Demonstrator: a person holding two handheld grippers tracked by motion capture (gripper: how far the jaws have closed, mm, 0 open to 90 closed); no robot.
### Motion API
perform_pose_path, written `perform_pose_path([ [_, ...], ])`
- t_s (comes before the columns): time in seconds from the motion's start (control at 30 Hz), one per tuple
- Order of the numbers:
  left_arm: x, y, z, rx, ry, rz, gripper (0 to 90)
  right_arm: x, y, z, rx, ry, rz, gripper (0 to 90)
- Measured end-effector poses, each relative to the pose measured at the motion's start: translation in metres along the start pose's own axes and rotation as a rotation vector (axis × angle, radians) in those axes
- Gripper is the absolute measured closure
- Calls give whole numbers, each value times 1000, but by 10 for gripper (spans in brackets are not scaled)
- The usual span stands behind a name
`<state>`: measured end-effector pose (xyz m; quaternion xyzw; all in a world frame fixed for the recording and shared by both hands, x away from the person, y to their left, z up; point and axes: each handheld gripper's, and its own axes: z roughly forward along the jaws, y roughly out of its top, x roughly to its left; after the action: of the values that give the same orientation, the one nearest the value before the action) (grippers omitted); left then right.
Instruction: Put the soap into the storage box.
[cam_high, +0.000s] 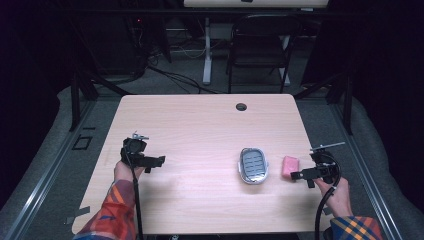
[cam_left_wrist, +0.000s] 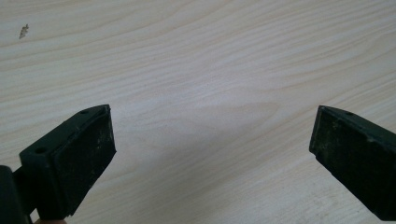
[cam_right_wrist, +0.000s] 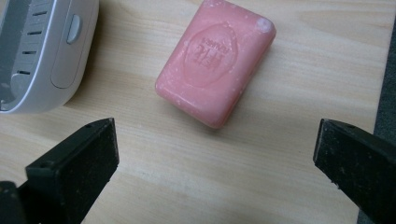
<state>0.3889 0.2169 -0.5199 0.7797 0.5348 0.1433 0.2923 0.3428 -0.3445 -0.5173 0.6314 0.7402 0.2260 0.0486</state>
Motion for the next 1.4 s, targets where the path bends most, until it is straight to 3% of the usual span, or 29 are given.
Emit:
perform_pose_path([
  [0.3,0,0,0,4,1,2,1,8,14,15,43,5,-37,0],
  [0.6,-1,0,1,12,8,6,1,14,24,25,46,4,-46,0],
  [0.67,-1,0,1,12,8,7,1,16,28,28,72,-15,-72,46],
  [0.77,0,0,1,11,11,1,2,17,29,30,60,-31,-59,67],
  [0.83,0,0,1,11,12,2,2,17,32,32,69,-42,-70,139],
  [1.27,0,0,2,20,20,8,9,21,41,39,84,-112,-88,183],
  [1.4,0,0,2,19,21,6,10,20,41,39,76,-127,-77,239],
])
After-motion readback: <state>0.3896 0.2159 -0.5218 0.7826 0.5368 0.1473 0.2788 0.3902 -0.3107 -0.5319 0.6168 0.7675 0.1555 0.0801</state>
